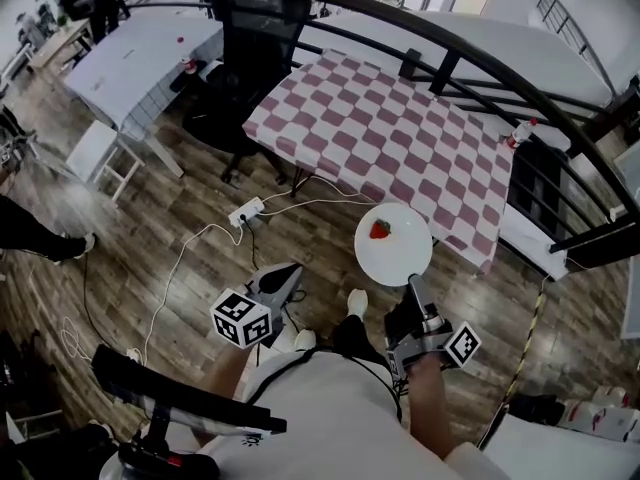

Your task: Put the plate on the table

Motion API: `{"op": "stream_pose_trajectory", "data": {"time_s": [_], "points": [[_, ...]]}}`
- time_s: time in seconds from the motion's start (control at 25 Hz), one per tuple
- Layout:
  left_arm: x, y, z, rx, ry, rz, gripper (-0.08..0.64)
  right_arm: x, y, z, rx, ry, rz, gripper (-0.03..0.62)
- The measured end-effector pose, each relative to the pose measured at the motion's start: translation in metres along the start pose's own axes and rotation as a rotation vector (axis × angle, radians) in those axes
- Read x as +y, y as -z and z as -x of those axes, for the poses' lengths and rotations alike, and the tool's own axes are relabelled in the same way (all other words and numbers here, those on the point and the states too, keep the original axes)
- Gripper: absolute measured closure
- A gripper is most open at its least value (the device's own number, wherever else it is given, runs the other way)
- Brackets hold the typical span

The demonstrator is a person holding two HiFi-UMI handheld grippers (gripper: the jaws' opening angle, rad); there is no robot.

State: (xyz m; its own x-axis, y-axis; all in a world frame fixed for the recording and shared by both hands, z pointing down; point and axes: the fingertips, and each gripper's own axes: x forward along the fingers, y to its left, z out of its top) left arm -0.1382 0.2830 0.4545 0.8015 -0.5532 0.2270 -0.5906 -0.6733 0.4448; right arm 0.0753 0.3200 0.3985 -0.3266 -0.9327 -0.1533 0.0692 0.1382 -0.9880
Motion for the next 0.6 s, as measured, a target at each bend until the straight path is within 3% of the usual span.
{"op": "stream_pose_trajectory", "data": {"time_s": [0.6], "points": [[0.004,-0.073,-0.151,-0.043,-0.027,-0.049,0.555,0.001,-0.126,-0.093,0.082,-0.034,0.008,0.574]]}}
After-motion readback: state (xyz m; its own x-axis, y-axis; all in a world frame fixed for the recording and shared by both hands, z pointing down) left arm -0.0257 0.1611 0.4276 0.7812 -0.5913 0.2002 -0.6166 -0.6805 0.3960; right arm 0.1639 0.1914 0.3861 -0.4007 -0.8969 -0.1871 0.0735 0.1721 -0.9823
